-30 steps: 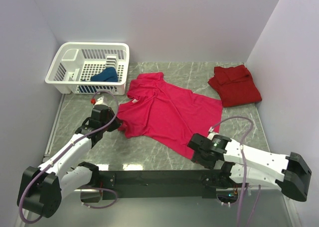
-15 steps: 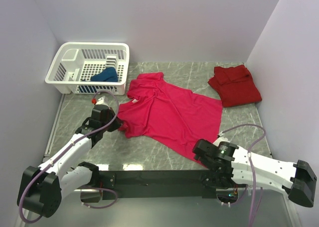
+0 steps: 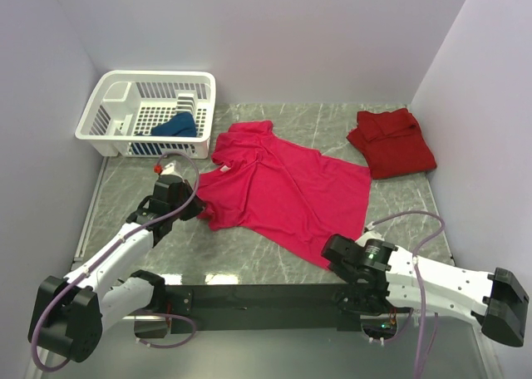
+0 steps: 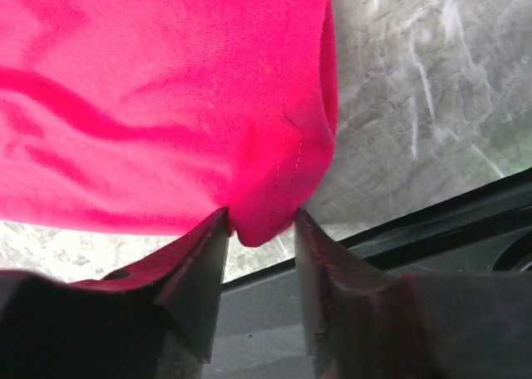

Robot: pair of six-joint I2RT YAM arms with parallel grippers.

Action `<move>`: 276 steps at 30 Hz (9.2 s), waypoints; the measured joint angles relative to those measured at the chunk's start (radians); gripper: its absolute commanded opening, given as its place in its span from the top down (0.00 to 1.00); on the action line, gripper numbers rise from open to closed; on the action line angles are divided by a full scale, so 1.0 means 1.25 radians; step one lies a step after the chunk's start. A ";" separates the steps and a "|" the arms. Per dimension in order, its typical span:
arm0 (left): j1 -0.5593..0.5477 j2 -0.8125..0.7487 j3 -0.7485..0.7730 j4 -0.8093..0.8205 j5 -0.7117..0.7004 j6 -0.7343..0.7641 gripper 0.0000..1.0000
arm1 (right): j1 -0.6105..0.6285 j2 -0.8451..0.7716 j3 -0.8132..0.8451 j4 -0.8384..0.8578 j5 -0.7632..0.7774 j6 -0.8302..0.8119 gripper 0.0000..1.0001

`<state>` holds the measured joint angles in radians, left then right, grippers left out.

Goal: Fold and stack the t-shirts
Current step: Fold the tshirt

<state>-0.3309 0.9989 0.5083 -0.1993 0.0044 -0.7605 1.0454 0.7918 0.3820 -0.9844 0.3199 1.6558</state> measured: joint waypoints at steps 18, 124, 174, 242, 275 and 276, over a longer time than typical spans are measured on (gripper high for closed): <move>-0.002 -0.111 0.042 -0.106 0.072 0.000 0.99 | 0.066 0.203 0.273 -0.144 -0.039 -0.240 1.00; -0.078 0.312 0.358 0.077 -0.034 0.186 0.15 | -0.107 0.266 0.377 -0.198 0.192 -0.370 0.27; 0.052 0.442 0.310 0.011 -0.267 0.181 1.00 | -0.079 0.331 0.290 -0.205 0.055 -0.333 0.38; 0.081 0.451 0.279 0.042 -0.223 0.195 1.00 | -0.033 0.231 0.087 -0.017 0.088 -0.020 0.89; 0.140 0.428 0.275 0.037 -0.288 0.194 0.99 | 0.163 0.340 0.196 -0.124 -0.066 -0.026 1.00; 0.140 0.426 0.275 0.036 -0.288 0.194 1.00 | 0.168 0.340 0.196 -0.124 -0.067 -0.022 1.00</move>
<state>-0.1558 1.5311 0.8524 -0.1539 -0.3561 -0.5175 1.2552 1.2167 0.6273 -1.1389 0.2356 1.6283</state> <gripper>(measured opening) 0.013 0.026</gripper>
